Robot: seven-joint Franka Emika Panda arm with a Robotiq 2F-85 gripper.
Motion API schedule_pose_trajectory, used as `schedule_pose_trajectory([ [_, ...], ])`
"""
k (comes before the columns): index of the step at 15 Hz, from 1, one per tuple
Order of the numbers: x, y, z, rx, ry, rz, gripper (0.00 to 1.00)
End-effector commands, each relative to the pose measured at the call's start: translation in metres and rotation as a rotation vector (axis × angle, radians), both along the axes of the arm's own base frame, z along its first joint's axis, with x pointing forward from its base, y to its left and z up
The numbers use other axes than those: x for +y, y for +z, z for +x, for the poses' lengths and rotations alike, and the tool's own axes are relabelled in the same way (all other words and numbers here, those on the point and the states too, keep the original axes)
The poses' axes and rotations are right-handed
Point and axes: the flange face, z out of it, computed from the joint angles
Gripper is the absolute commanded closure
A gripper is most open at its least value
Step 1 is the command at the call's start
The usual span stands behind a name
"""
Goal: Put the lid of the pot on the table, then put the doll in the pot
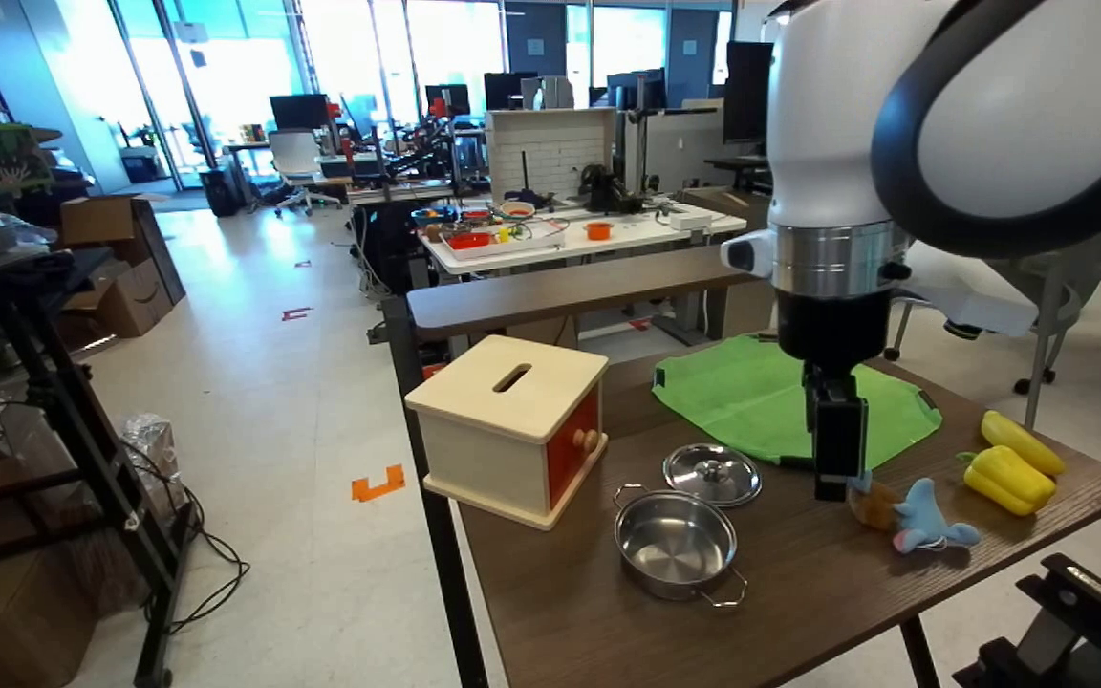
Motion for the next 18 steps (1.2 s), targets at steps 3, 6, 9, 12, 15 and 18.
schedule_pose_trajectory([
  [3, -0.043, 0.005, -0.024, -0.067, -0.194, 0.029, 0.00],
  [6, -0.054, -0.005, -0.026, -0.037, -0.212, 0.036, 0.00],
  [9, -0.064, -0.009, -0.017, -0.030, -0.238, 0.056, 0.00],
  [12, -0.071, -0.012, -0.008, -0.020, -0.255, 0.076, 0.00],
  [15, -0.072, -0.015, 0.001, -0.004, -0.243, 0.094, 0.00],
  [18, -0.068, -0.020, 0.009, 0.010, -0.215, 0.112, 0.00],
])
